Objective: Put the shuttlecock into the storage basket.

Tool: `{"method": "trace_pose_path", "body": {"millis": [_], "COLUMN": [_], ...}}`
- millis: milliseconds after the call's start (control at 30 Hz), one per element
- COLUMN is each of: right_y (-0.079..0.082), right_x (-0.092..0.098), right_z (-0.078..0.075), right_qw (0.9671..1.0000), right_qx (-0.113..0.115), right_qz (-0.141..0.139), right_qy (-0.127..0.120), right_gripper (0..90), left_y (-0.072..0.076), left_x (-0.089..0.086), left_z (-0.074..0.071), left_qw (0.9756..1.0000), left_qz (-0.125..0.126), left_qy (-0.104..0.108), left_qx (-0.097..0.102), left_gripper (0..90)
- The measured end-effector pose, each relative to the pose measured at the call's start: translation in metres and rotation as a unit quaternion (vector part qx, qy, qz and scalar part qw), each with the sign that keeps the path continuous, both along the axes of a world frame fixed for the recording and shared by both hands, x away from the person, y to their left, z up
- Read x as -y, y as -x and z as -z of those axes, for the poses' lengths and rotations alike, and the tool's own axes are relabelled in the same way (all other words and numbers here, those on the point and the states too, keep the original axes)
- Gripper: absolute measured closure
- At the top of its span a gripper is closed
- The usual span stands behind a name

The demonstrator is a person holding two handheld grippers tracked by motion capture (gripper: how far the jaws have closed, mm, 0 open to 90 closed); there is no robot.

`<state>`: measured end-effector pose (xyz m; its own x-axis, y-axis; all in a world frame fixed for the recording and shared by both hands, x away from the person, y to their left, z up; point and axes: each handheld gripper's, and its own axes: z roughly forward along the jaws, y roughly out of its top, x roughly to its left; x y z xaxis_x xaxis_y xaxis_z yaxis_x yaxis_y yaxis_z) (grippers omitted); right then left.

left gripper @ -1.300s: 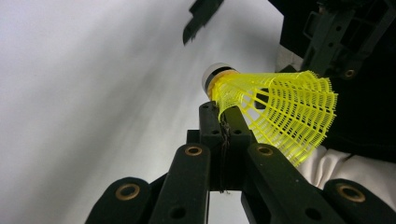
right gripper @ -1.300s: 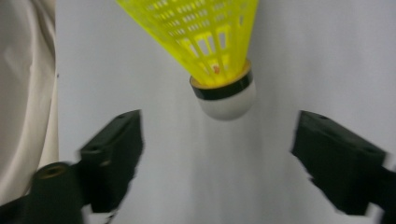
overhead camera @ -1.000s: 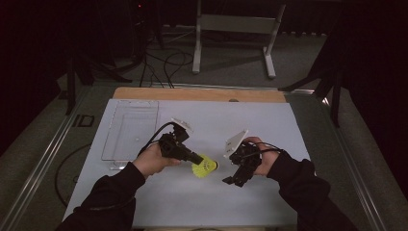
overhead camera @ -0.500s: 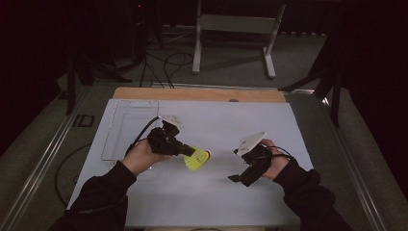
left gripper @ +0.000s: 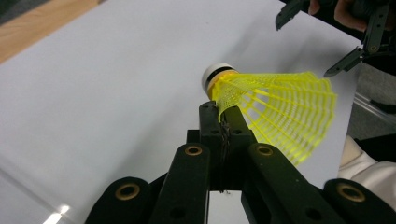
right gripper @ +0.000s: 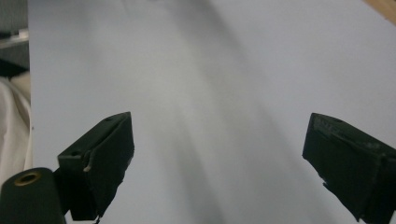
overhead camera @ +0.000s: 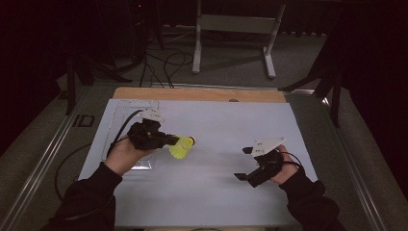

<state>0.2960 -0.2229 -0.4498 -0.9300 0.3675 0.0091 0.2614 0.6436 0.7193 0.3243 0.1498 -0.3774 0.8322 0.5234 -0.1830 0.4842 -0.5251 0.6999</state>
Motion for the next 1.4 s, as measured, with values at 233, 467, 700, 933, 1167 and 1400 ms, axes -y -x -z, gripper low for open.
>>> {"method": "trace_pose_path", "body": {"millis": [233, 467, 700, 933, 1167, 1400], "right_y": [0.003, 0.006, 0.009, 0.011, 0.014, 0.015], "right_x": [0.011, 0.021, 0.029, 0.037, 0.046, 0.053], "right_z": [0.008, 0.017, 0.029, 0.035, 0.041, 0.048], "right_qw": [0.9993, 0.9980, 0.9968, 0.9955, 0.9943, 0.9938], "right_qx": [0.004, 0.014, 0.007, 0.006, 0.002, -0.004], "right_qz": [0.023, 0.038, 0.052, 0.068, 0.080, 0.086], "right_qy": [-0.030, -0.047, -0.059, -0.065, -0.070, -0.070], "right_gripper": [8.9, 9.0, 9.0, 9.0, 9.1, 9.0], "left_y": [0.002, 0.004, 0.003, 0.001, 0.001, -0.002], "left_x": [-0.023, -0.044, -0.064, -0.076, -0.087, -0.091], "left_z": [-0.005, -0.003, 0.005, 0.010, 0.018, 0.035], "left_qw": [0.9994, 0.9980, 0.9952, 0.9916, 0.9864, 0.9857], "left_qz": [-0.030, -0.055, -0.086, -0.111, -0.129, -0.130], "left_qy": [0.002, 0.000, -0.015, -0.028, -0.040, -0.051], "left_qx": [0.017, 0.030, 0.044, 0.061, 0.094, 0.094], "left_gripper": [90.0, 90.0, 90.0, 90.0, 90.0, 90.0]}}
